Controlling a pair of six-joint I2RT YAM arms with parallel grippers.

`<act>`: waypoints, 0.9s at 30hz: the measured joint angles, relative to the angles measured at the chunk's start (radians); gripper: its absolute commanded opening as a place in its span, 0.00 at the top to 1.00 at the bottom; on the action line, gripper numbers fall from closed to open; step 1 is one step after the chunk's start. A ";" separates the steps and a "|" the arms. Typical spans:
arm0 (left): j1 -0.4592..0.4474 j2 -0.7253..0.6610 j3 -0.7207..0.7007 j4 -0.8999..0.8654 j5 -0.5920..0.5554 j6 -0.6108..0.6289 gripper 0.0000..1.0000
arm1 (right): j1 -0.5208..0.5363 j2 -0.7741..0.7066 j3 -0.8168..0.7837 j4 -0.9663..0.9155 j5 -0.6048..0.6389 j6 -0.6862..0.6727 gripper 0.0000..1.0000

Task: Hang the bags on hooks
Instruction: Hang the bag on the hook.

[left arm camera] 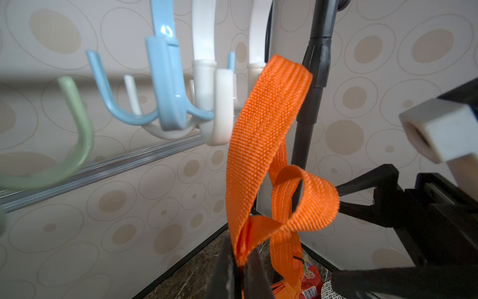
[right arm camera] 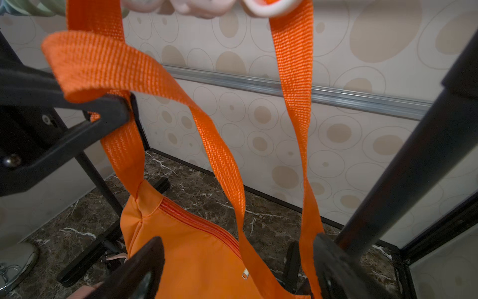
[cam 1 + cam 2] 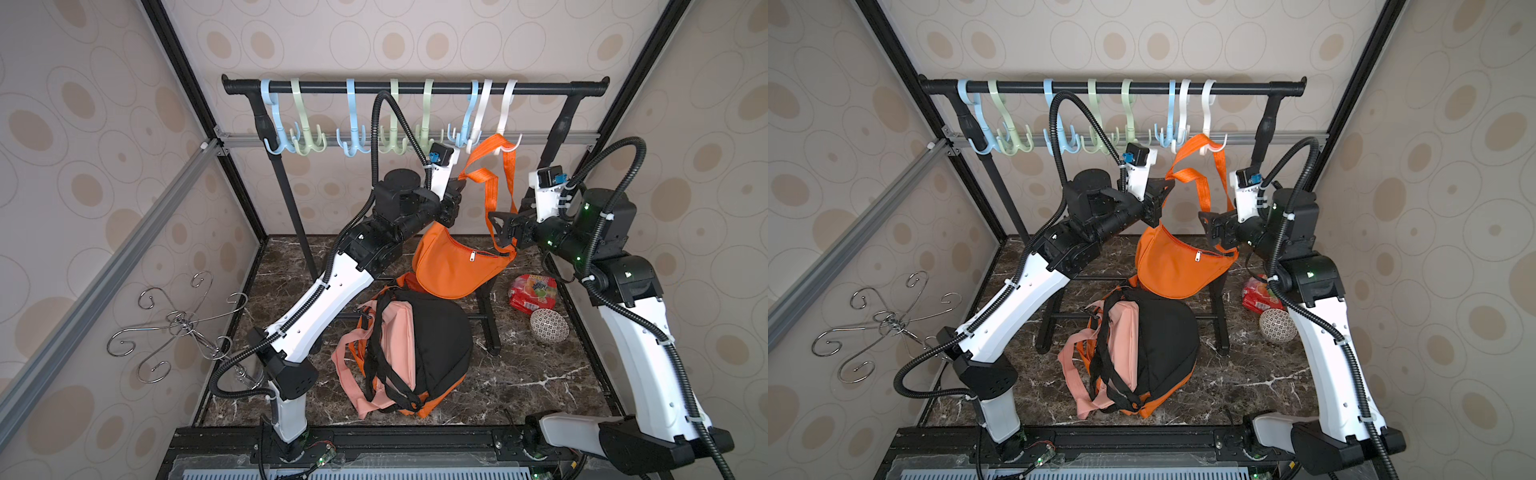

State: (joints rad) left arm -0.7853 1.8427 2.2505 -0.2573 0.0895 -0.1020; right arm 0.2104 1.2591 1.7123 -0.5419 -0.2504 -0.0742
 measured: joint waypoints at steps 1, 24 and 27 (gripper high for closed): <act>0.000 0.001 0.000 0.000 0.002 0.000 1.00 | 0.000 -0.001 -0.009 0.015 -0.004 -0.007 0.13; 0.000 0.020 0.000 -0.012 0.017 -0.006 1.00 | 0.013 0.222 0.205 0.102 -0.041 -0.107 1.00; 0.000 0.020 -0.001 -0.011 0.013 -0.006 1.00 | 0.015 0.196 0.200 0.106 -0.032 -0.105 1.00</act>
State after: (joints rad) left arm -0.7849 1.8626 2.2498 -0.2687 0.1028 -0.1078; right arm 0.2253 1.4551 1.9118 -0.4355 -0.2829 -0.1795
